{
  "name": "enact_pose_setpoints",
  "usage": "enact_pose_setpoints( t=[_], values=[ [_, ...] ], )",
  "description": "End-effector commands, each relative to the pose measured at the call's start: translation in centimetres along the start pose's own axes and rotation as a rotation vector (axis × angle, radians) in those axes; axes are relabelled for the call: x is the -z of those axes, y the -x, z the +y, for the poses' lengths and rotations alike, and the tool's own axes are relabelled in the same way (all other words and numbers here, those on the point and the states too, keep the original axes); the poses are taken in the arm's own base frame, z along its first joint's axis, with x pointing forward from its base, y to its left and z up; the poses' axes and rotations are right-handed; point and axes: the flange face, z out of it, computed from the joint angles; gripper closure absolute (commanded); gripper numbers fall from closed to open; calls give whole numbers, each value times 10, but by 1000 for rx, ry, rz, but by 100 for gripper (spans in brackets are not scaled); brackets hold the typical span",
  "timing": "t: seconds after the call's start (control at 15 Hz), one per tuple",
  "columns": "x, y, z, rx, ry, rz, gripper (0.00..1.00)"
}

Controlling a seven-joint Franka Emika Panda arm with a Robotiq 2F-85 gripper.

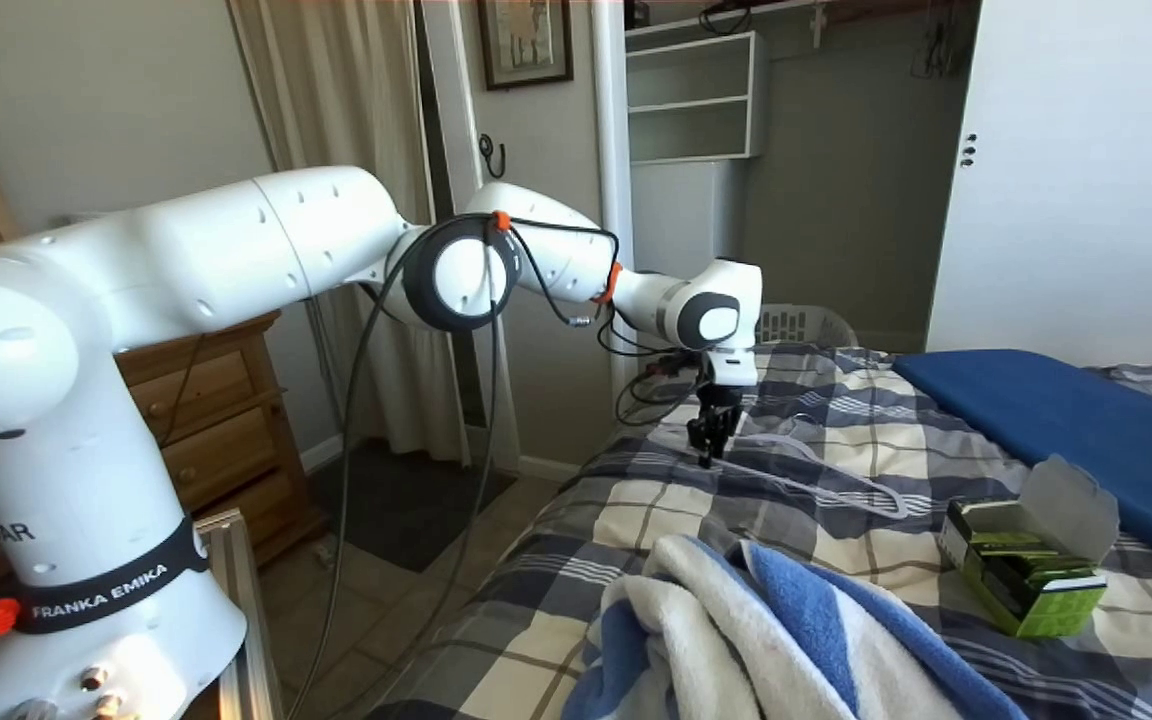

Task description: Move the white hanger to the right side of the bed.

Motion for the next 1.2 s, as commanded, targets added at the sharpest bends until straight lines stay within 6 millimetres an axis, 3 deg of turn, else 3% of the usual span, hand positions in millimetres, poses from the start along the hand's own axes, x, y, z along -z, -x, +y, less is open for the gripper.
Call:
enact_pose_setpoints(
  t=[0.0, 0.13, 0.53, 1.13],
  values=[
    [2, -3, 5, 37, 53, 31, 93],
    [1, -11, 9, 54, 66, 53, 100],
    [-13, -57, 28, 54, 48, 63, 97],
    [-17, -128, 94, 224, 64, 56, 97]
  ],
)
